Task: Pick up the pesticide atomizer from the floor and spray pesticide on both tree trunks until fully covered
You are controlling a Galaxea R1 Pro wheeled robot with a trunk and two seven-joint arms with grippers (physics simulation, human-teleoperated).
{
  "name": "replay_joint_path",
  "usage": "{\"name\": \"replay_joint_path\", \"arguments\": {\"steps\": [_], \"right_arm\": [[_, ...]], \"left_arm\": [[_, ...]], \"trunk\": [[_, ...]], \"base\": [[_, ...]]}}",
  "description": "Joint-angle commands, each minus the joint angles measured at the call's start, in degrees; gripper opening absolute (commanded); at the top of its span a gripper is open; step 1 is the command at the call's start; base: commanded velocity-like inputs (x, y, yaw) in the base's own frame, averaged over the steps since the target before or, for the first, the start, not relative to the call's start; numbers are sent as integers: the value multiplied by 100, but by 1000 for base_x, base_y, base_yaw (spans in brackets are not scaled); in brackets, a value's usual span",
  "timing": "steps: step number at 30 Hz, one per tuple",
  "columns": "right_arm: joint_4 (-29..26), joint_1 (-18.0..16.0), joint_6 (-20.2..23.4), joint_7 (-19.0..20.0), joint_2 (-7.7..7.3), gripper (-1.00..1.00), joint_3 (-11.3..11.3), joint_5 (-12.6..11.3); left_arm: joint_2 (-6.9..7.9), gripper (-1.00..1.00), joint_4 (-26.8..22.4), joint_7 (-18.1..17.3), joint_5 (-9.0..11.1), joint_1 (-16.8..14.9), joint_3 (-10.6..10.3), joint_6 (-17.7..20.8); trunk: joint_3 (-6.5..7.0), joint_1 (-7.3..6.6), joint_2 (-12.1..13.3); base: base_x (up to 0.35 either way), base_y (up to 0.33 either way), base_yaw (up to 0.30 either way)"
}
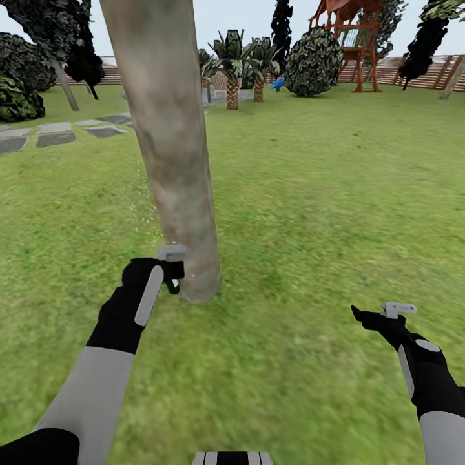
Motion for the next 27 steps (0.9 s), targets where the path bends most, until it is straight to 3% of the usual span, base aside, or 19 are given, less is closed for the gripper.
{"name": "replay_joint_path", "arguments": {"steps": [1,5,8,11,21,24,27], "right_arm": [[-7,0,0,0,0,100,0,-3],[-11,0,0,0,0,100,0,-4],[-11,0,0,0,0,100,0,-4],[-9,0,0,0,0,100,0,-4],[-2,0,0,0,0,100,0,-4],[-2,0,0,0,0,100,0,-4],[-2,0,0,0,0,100,0,-4]], "left_arm": [[-41,-100,-53,1,-27,-173,-3,92],[-72,-100,-67,5,-24,-544,2,149],[-213,-100,-58,9,-43,-736,-6,160],[-155,-100,-69,10,-56,-869,25,185],[-175,-100,-17,10,-54,-804,-32,191],[-193,-100,-9,5,-18,-801,-350,192],[-237,-100,-8,-1,114,-802,-496,192]], "trunk": [[1,0,0],[28,0,0],[54,0,0],[80,0,0],[168,0,0],[195,0,0],[220,0,0]], "base": [[0,0,0],[0,0,0],[0,0,0],[0,0,0],[0,0,0],[0,0,0],[0,0,0]]}}
